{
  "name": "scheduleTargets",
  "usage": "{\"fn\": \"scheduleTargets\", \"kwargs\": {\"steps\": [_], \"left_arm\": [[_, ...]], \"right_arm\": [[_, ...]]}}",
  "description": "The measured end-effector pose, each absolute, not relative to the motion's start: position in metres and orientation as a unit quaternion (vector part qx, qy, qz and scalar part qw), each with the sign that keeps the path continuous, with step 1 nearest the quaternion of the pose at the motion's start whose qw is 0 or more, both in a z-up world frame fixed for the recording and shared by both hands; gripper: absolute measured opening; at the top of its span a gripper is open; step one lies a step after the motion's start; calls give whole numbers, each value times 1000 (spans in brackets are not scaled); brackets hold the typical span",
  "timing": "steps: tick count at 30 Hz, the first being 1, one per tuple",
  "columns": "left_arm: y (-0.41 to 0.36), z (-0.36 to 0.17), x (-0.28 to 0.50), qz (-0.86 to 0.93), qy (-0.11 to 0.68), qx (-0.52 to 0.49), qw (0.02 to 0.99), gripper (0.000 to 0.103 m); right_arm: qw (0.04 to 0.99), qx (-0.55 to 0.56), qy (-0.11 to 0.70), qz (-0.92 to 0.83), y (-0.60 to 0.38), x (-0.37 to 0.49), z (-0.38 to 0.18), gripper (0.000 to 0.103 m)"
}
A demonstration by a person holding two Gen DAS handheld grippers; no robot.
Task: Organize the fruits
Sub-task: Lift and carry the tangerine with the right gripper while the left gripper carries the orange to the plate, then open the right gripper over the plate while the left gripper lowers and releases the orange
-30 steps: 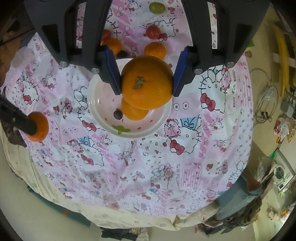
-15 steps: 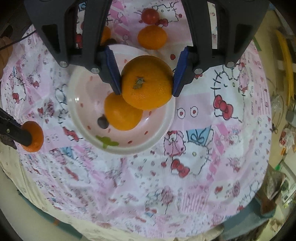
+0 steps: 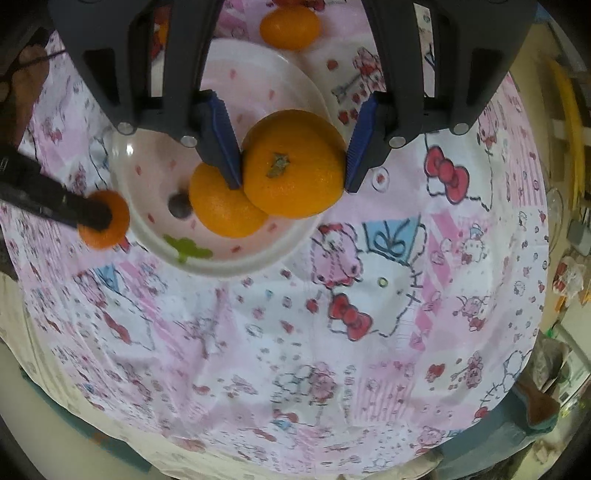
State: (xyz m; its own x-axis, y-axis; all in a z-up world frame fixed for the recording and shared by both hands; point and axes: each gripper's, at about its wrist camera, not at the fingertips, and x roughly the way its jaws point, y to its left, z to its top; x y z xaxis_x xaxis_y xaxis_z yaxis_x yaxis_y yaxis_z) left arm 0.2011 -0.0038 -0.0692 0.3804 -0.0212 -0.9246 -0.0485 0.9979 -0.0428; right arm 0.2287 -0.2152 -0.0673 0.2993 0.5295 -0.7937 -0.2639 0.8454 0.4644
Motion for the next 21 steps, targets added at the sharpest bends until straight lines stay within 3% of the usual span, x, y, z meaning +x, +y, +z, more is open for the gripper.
{"fn": "scheduleTargets", "kwargs": {"steps": [16, 18, 21], "left_arm": [[2, -72, 198, 16, 535, -49, 843, 56], [-2, -76, 197, 5, 544, -48, 837, 69], [-12, -81, 192, -5, 556, -35, 830, 75]], "right_arm": [[768, 133, 579, 240, -211, 236, -97, 39], [769, 139, 574, 245, -212, 236, -94, 54], [780, 139, 557, 248, -211, 234, -84, 63]]}}
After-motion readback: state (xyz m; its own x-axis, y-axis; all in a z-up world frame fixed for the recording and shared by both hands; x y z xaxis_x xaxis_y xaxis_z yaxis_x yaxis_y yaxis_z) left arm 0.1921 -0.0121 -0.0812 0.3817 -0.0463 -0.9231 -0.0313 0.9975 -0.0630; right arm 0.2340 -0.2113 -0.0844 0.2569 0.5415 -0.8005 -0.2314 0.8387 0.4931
